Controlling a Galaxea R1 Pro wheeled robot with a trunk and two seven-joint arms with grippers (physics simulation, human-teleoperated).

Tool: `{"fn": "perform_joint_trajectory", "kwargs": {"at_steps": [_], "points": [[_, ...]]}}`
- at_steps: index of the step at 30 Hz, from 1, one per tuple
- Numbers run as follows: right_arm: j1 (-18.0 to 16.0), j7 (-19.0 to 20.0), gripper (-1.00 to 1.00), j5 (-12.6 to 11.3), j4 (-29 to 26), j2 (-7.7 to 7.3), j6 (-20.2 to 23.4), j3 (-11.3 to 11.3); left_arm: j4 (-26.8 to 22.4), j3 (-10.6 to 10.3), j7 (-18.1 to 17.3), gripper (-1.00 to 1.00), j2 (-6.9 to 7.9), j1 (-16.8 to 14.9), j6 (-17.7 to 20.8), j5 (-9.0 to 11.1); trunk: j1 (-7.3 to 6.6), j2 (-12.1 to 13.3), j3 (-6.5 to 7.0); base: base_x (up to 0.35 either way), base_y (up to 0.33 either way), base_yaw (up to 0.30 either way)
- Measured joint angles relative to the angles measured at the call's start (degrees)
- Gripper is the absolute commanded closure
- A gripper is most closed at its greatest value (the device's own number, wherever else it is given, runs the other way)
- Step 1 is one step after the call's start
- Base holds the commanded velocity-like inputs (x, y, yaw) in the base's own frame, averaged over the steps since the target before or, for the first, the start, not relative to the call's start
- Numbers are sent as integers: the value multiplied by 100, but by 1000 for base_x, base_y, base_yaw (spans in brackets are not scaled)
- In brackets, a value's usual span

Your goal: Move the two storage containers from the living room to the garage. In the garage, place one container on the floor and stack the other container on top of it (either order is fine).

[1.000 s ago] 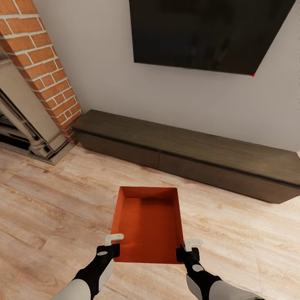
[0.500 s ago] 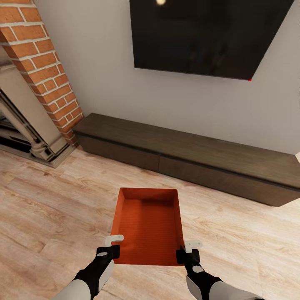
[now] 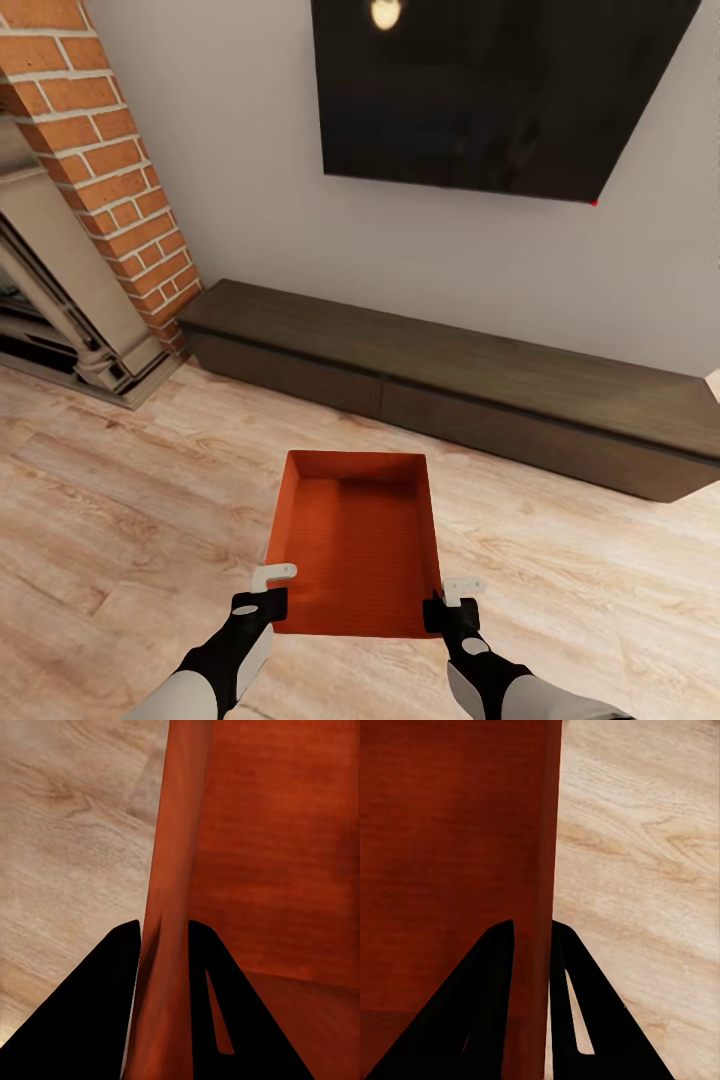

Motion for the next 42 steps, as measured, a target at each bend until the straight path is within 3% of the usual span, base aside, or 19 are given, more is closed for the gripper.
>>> {"fn": "perform_joint_trajectory", "kwargs": {"at_steps": [42], "points": [[2,9,100,23,-39,-7,46,-5,-2,7,1,100,-2,0,6,6,0,0,388,0,0,0]]}}
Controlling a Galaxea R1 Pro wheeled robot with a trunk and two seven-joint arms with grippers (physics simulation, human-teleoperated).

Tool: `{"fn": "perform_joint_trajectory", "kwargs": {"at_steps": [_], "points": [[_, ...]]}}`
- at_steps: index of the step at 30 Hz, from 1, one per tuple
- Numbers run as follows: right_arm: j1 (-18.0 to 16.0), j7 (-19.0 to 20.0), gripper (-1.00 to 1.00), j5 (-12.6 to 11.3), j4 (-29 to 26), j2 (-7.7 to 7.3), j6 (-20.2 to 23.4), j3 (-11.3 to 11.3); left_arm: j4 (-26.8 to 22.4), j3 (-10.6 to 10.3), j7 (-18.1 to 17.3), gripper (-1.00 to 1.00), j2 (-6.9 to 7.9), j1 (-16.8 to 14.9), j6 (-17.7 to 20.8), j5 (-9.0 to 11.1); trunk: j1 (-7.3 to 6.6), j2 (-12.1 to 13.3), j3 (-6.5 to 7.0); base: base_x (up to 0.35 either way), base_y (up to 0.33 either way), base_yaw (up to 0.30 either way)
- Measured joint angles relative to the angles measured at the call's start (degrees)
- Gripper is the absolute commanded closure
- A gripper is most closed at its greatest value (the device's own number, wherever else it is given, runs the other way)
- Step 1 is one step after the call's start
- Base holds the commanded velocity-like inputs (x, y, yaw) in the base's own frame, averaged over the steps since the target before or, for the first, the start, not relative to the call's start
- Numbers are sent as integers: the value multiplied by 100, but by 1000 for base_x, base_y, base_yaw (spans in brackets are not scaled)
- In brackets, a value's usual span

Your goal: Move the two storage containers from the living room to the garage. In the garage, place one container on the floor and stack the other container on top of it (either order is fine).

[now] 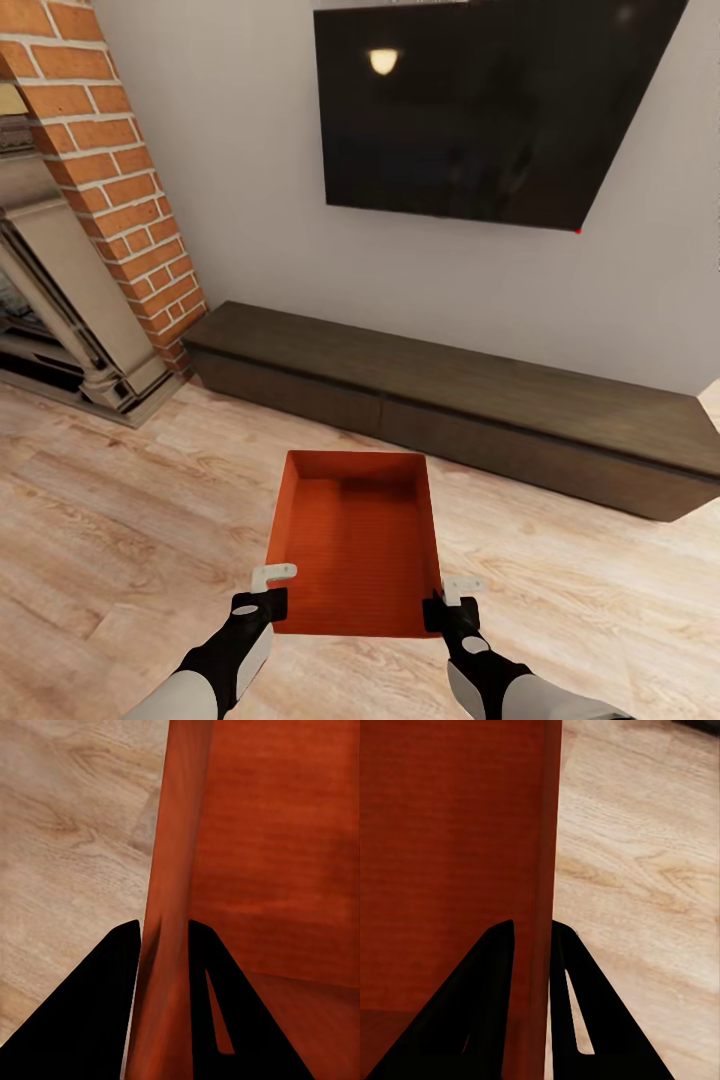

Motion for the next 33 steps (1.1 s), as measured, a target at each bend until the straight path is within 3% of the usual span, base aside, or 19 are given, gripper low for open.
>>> {"fn": "perform_joint_trajectory", "kwargs": {"at_steps": [33], "points": [[1,0,100,-6,-26,-1,-7,2,-32,-8,1,100,0,1,2,3,0,0,305,0,0,0]]}}
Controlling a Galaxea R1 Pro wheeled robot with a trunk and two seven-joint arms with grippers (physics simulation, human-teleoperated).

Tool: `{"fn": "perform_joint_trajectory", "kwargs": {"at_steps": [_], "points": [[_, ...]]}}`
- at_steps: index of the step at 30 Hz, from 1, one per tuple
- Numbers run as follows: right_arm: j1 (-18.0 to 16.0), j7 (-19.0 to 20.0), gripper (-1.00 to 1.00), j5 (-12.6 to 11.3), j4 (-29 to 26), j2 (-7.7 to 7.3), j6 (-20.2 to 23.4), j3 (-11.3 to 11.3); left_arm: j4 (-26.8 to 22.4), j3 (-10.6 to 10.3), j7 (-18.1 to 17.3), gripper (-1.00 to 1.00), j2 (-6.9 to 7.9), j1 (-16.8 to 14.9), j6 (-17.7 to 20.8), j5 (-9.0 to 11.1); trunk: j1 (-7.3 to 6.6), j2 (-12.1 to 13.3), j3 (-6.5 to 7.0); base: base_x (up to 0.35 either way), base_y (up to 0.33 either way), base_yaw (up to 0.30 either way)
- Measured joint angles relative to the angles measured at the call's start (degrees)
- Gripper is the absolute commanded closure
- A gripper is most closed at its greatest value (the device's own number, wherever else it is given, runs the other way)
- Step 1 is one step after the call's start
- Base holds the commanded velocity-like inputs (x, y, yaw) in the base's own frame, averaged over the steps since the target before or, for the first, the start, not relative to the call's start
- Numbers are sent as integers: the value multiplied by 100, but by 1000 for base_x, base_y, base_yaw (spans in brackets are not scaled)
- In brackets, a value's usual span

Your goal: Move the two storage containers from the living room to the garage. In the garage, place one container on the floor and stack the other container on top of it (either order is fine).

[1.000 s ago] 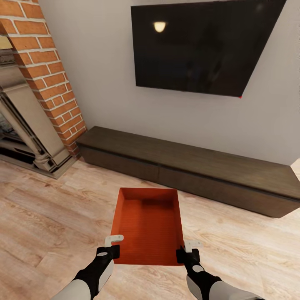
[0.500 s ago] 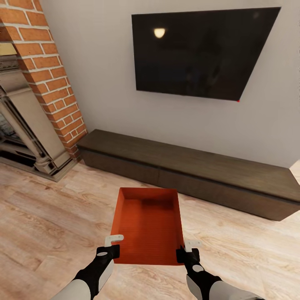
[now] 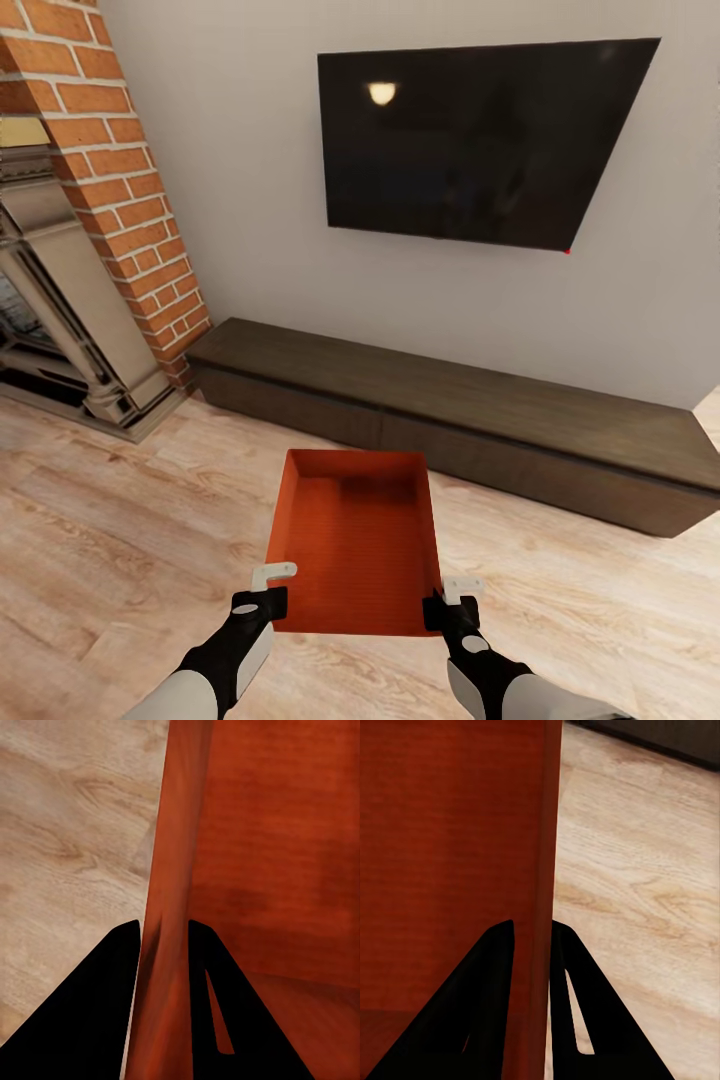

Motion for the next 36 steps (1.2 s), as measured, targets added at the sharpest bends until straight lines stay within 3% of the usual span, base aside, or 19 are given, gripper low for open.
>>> {"fn": "perform_joint_trajectory", "kwargs": {"at_steps": [36], "points": [[-1,0,100,3,1,1,-28,-13,-22,-10,1,100,0,1,-2,4,0,0,333,0,0,0]]}}
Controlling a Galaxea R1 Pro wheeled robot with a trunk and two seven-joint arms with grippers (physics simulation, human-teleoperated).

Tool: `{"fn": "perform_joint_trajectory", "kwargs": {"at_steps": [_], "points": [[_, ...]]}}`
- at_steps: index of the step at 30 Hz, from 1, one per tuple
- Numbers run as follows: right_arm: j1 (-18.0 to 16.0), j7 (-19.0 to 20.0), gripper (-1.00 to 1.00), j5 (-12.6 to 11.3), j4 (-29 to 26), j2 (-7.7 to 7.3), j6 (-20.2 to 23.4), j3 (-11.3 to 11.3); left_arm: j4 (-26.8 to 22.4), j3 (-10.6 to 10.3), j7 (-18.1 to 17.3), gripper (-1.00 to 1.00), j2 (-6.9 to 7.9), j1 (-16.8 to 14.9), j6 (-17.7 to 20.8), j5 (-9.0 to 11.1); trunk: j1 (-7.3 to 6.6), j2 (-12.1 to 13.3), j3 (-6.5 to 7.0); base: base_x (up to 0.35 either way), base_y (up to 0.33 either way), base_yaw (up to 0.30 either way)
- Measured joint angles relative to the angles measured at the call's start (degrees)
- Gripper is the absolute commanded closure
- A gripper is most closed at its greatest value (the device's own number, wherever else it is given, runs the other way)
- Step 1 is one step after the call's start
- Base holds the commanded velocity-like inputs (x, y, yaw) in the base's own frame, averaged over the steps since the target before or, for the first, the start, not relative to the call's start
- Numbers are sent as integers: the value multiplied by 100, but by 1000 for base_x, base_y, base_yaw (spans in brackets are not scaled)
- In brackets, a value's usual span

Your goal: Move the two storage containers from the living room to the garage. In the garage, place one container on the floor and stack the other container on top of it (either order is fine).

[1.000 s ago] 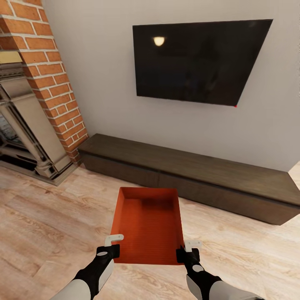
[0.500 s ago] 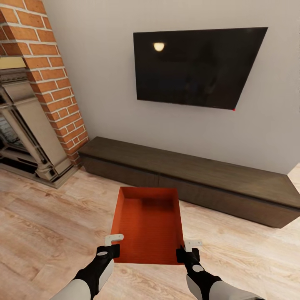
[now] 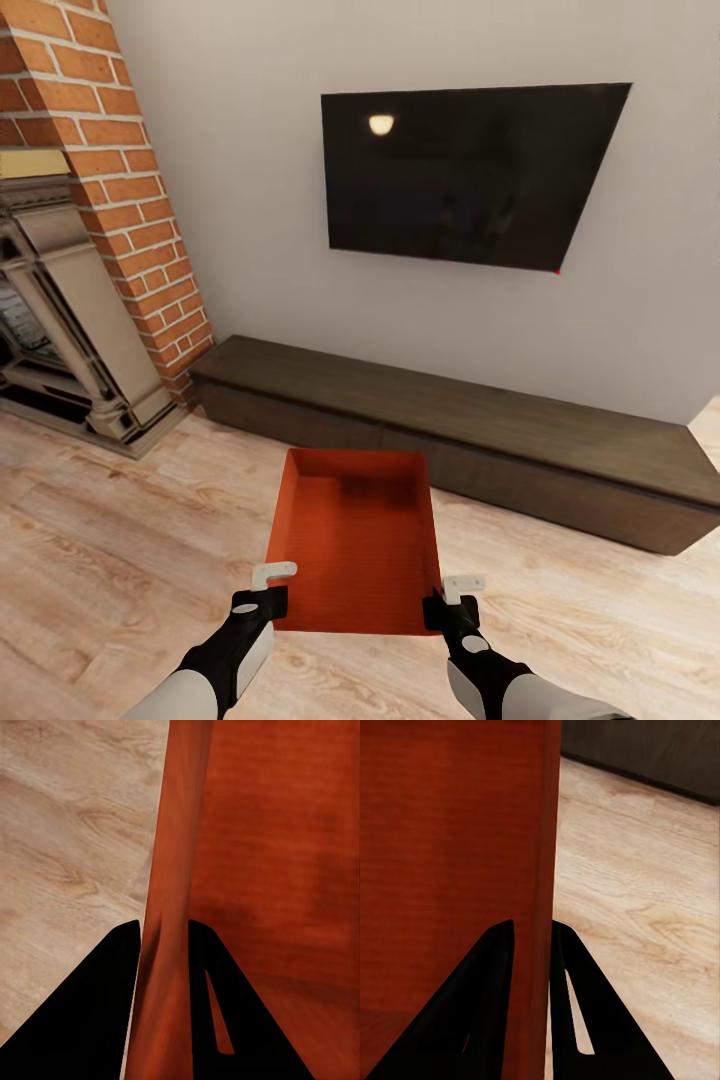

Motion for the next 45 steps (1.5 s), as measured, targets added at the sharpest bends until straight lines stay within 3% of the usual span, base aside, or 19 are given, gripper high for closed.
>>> {"fn": "perform_joint_trajectory", "kwargs": {"at_steps": [45], "points": [[0,-3,100,-5,-1,3,-5,0,-9,3,-2,100,1,0,3,-7,0,0,417,0,0,0]]}}
